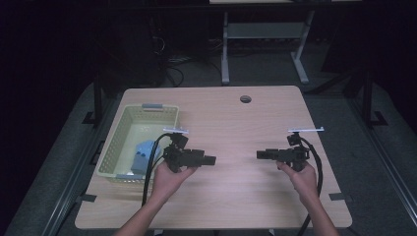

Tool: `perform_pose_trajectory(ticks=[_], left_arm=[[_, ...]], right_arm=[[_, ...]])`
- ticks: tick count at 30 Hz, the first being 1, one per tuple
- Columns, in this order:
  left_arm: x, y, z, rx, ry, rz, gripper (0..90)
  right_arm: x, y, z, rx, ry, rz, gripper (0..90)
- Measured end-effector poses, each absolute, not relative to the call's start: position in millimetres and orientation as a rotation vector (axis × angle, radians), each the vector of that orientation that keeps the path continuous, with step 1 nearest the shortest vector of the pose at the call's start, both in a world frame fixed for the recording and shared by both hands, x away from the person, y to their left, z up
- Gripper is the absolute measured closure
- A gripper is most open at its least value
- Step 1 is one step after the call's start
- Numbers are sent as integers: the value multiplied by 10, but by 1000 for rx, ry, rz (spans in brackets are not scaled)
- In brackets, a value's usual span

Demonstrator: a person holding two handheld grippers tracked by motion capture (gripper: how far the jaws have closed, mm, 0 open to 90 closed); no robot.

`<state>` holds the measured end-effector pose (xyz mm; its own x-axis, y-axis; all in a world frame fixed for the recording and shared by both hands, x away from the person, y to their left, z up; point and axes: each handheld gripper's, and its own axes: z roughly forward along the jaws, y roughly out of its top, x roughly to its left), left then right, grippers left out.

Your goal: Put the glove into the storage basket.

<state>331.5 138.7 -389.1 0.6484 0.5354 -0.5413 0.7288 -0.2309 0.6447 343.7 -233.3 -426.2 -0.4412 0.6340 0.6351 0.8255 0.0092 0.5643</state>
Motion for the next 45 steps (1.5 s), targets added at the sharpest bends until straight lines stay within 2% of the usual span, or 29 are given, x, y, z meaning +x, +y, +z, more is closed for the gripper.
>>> perform_pose_trajectory(ticks=[23,45], left_arm=[[3069,1236,-4184,1934,920,-271,264],[2726,1252,-4520,1955,877,-256,263]], right_arm=[[3120,-2682,-4416,-1588,-2061,-1418,288],[2872,-2691,-4532,-1562,-2091,-1398,282]])
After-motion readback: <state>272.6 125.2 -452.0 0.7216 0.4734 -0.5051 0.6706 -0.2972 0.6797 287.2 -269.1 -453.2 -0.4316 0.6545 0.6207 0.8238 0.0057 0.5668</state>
